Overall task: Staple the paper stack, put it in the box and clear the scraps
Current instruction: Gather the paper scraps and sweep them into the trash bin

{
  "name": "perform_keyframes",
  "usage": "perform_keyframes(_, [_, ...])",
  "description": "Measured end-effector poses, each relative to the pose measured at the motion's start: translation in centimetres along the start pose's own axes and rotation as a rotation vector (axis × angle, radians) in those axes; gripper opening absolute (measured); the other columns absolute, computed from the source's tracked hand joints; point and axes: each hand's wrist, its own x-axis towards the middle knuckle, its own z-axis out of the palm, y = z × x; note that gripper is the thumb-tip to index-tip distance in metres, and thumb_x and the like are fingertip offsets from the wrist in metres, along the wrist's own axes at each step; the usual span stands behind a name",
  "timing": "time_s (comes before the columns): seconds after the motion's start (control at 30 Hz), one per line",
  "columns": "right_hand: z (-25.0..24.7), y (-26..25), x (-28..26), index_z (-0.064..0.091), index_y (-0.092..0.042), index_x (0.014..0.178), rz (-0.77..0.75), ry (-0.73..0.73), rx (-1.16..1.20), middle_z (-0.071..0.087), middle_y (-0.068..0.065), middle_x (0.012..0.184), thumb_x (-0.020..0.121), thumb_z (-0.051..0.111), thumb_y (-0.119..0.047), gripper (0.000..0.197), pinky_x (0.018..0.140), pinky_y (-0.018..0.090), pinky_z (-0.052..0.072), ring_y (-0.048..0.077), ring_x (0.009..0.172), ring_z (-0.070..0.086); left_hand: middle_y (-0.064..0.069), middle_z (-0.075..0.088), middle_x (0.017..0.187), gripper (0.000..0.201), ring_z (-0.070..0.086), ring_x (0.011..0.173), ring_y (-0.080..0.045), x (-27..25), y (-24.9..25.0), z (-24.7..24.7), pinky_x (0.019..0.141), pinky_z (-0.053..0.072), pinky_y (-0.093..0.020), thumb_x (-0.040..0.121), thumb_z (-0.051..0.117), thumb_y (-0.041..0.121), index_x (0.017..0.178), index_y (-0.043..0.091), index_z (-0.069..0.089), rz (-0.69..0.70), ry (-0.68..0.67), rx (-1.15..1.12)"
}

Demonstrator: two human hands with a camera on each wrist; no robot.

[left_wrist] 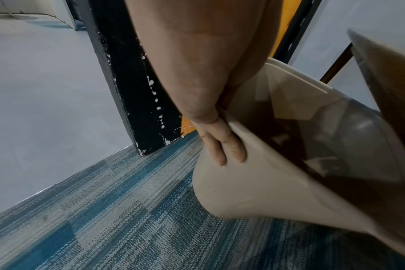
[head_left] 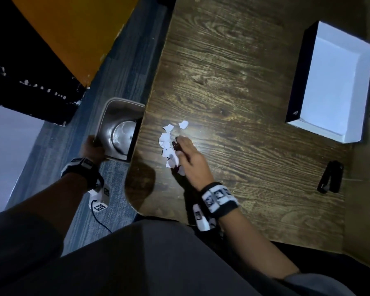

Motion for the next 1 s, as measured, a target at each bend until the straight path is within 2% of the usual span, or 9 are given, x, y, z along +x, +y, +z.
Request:
perform_keyframes(0.1, [-2.7,1.0,-1.7,0.073,0.004,0.099,0.069,-0.139,0.321,0.072,0.018,0.106,0.091,0.048,-0.012,0.03,0.095,0.03,0.049,0.025,0.102,0.067,-0.018,0.058,0.101,0.026,0.06,0.096,-0.032,-0.1,-0.2,0.0,0.076,0.057,-0.04,0.087,0.061,0.009,0.112,0.002,0.056,0.012,0.001,-0.033])
perform_keyframes(0.23, [-1.8,2.5,-1.1,0.072,0.009,0.082,0.191,-0.436,0.403,0.072,0.029,0.088,0.094,0.048,-0.017,0.037,0.081,0.037,0.054,0.035,0.08,0.07,-0.031,0.061,0.108,0.028,0.061,0.102,-0.043,0.0,-0.8,-0.1,0.088,0.05,-0.059,0.083,0.065,-0.004,0.109,-0.004,0.055,-0.004,0.004,-0.038])
perform_keyframes(0.33, [-0.8,1.9,1.8,0.07,0.013,0.082,0.23,-0.303,0.573,0.07,0.031,0.087,0.091,0.049,-0.016,0.036,0.081,0.039,0.055,0.035,0.077,0.069,-0.02,0.059,0.103,0.024,0.06,0.109,-0.046,0.2,-1.1,-0.4,0.089,0.051,-0.066,0.083,0.064,0.006,0.104,0.012,0.054,-0.028,-0.017,-0.076])
perform_keyframes(0.43, [-0.6,0.0,4.7,0.064,0.022,0.09,0.217,-0.166,0.644,0.07,0.031,0.088,0.088,0.047,-0.014,0.039,0.08,0.038,0.055,0.04,0.084,0.067,-0.02,0.059,0.111,0.044,0.06,0.111,-0.044,0.0,-0.9,-0.5,0.088,0.051,-0.067,0.074,0.06,0.027,0.114,0.01,0.054,-0.049,-0.034,-0.127])
perform_keyframes(0.57, [-2.9,-0.3,4.4,0.063,0.021,0.096,0.133,-0.037,0.703,0.068,0.034,0.097,0.088,0.045,-0.009,0.036,0.086,0.043,0.053,0.044,0.094,0.066,-0.016,0.057,0.103,0.045,0.06,0.11,-0.047,1.5,-2.3,-0.1,0.086,0.051,-0.07,0.067,0.063,0.028,0.109,0.014,0.055,-0.035,-0.04,-0.147])
perform_keyframes(0.67, [-6.7,3.5,1.1,0.064,0.002,0.118,0.122,0.26,0.315,0.063,0.018,0.126,0.09,0.046,-0.018,0.039,0.111,0.044,0.039,0.029,0.122,0.056,-0.024,0.061,0.114,0.041,0.062,0.107,-0.037,1.6,-2.3,-0.2,0.09,0.052,-0.063,0.069,0.066,0.024,0.108,0.017,0.056,-0.047,-0.036,-0.148])
perform_keyframes(0.8, [-8.7,9.8,-5.5,0.014,-0.002,0.152,0.444,0.461,-0.482,0.01,0.015,0.161,0.1,0.035,-0.036,0.065,0.12,0.038,0.006,0.029,0.149,0.006,-0.018,0.062,0.11,0.025,0.064,0.082,-0.029,0.8,-1.2,-0.5,0.061,0.064,-0.04,0.089,0.059,0.003,0.113,0.006,0.056,-0.01,-0.02,-0.127])
perform_keyframes(0.9, [-5.2,10.5,-7.4,-0.001,0.0,0.151,0.632,0.394,-0.581,-0.006,0.018,0.161,0.1,0.029,-0.042,0.073,0.121,0.043,0.002,0.032,0.149,-0.009,-0.023,0.066,0.111,0.031,0.067,0.095,-0.037,2.1,-2.6,-0.4,0.07,0.062,-0.054,0.084,0.061,-0.007,0.114,-0.001,0.057,-0.004,-0.008,-0.12])
perform_keyframes(1.0, [-0.9,8.1,-6.1,-0.004,0.002,0.15,0.606,0.333,-0.582,-0.012,0.02,0.159,0.099,0.028,-0.044,0.076,0.121,0.046,-0.002,0.036,0.147,-0.014,-0.028,0.064,0.116,0.039,0.067,0.094,-0.039,2.0,-3.0,-0.5,0.049,0.061,-0.035,0.082,0.06,-0.012,0.12,-0.005,0.055,-0.056,-0.073,-0.144])
